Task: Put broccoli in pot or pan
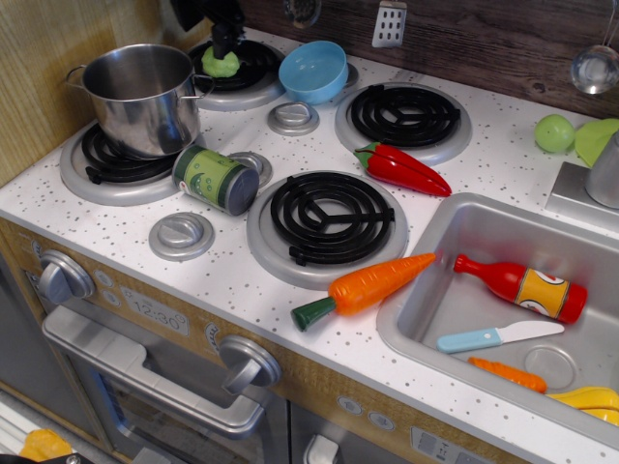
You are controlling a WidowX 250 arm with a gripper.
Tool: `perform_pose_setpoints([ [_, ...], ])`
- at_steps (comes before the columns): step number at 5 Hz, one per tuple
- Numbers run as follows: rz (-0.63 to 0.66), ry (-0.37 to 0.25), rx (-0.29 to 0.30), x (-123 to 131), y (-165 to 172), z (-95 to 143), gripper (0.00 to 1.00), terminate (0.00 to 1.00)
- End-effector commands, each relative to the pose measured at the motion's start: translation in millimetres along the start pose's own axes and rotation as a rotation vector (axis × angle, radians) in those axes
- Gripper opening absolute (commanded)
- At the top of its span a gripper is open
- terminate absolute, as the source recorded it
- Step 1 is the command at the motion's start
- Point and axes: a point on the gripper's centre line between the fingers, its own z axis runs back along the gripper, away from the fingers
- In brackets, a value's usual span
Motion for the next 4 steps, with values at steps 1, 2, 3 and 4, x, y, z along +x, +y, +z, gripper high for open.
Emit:
perform_pose_setpoints([
  [1,-0.027,-0.092,-0.001,13,16,0,1.0,0.0],
  [2,-0.039,-0.118,-0.028,16,17,-13,1.0,0.0],
  [3,-0.043,-0.128,-0.06,17,18,-26,1.0,0.0],
  [4,-0.034,-0.109,-0.123,21,21,-32,0.0,0.0],
])
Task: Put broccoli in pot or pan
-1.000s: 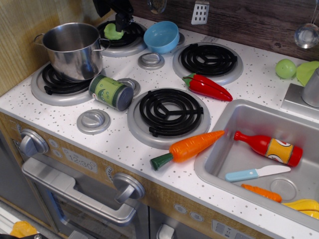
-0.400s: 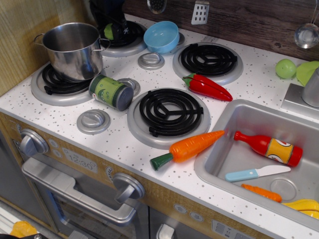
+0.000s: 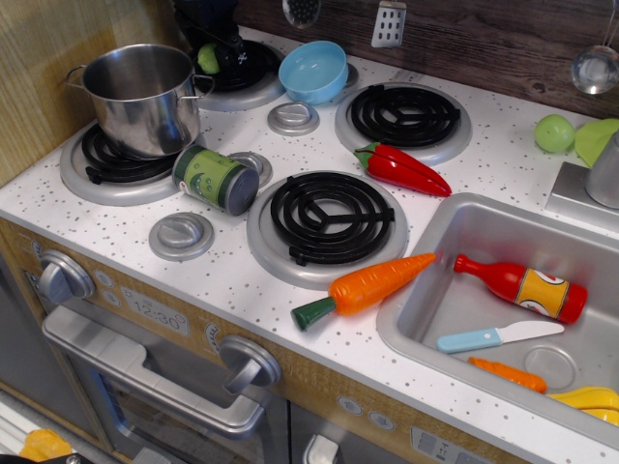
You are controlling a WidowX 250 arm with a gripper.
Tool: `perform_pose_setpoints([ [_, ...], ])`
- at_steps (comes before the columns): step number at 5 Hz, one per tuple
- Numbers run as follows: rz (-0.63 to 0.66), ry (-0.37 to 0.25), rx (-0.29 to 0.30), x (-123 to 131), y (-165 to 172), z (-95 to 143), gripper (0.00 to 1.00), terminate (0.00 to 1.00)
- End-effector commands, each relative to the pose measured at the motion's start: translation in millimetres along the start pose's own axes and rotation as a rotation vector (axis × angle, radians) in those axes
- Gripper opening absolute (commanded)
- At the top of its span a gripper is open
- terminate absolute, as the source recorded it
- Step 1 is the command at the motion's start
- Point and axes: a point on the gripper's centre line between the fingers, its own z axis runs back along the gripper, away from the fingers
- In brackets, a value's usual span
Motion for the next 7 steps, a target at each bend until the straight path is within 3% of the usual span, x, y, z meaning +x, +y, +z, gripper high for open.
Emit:
perform_pose_setpoints([
  [1,-0.02,0.001,0.064,19,18,41,0.0,0.0],
  [3,-0.021,0.081,0.268,14,16,121,0.0,0.0],
  [5,0.044,0.185,0.346,6,-6,187,0.0,0.0],
  [7,0.164,0.22,0.362,-28,-39,217,0.0,0.0],
])
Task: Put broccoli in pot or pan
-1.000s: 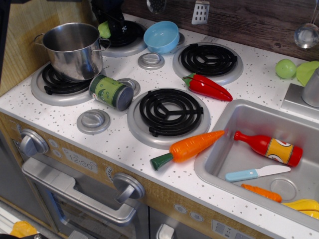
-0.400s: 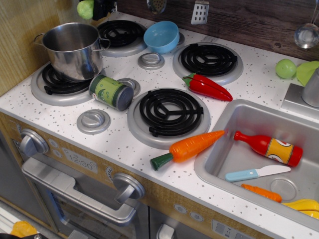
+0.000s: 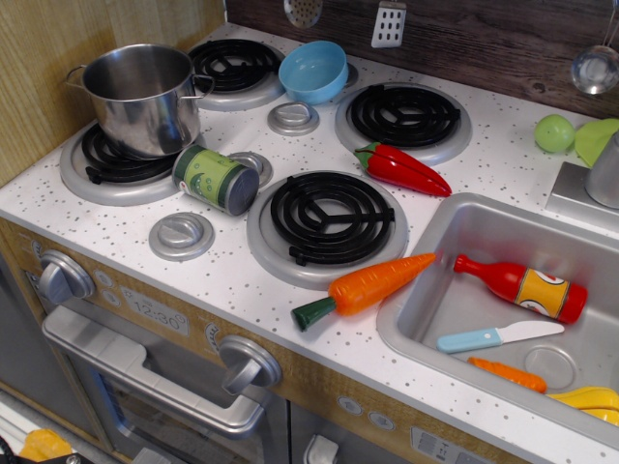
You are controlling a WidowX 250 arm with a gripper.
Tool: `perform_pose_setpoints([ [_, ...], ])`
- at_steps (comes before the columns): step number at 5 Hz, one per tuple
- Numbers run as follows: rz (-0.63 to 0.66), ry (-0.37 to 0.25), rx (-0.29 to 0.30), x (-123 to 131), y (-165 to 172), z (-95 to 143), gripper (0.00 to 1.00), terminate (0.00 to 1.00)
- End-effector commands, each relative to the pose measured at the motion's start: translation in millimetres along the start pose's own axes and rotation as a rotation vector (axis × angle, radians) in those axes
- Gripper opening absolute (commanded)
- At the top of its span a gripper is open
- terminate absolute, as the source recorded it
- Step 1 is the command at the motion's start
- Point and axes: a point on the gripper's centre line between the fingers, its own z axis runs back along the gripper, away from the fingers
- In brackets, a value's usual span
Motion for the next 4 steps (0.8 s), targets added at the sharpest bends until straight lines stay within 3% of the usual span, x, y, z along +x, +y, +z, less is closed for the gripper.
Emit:
perform_pose_setpoints([
  [1,0.067,-0.098,0.034,-11,-1,23,0.0,0.0],
  [2,0.011,-0.155,0.044,-9,2,-1,1.0,0.0],
  [4,0.011,-0.155,0.044,-9,2,-1,1.0,0.0],
])
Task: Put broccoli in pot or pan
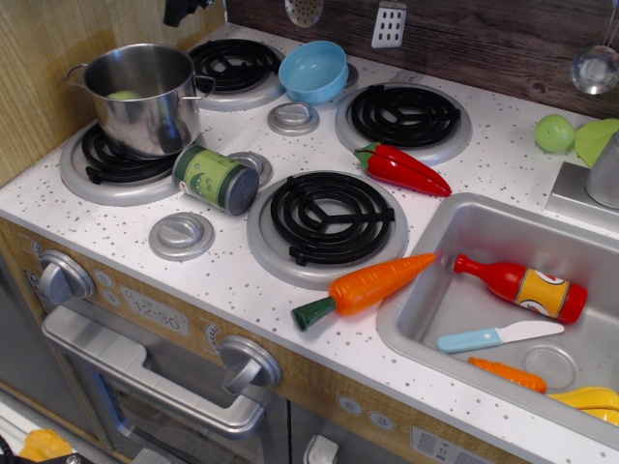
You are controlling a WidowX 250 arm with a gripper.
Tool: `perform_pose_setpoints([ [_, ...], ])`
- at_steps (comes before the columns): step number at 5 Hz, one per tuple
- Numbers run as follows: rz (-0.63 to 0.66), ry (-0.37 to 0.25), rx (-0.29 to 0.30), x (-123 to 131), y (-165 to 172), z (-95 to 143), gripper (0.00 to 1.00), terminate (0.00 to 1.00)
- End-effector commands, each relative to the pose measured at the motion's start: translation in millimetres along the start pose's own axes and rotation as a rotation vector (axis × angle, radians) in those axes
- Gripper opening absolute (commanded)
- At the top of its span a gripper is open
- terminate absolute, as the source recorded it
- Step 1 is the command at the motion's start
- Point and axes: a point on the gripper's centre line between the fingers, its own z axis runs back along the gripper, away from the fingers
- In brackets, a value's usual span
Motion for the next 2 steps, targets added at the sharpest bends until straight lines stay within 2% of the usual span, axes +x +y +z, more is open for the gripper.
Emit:
perform_pose_setpoints([
  [1,-0.001,-0.042,0.025,3.5,11.1,14.4,1.0,0.0],
  [2,-0.001,-0.042,0.025,3.5,11.1,14.4,1.0,1.0],
])
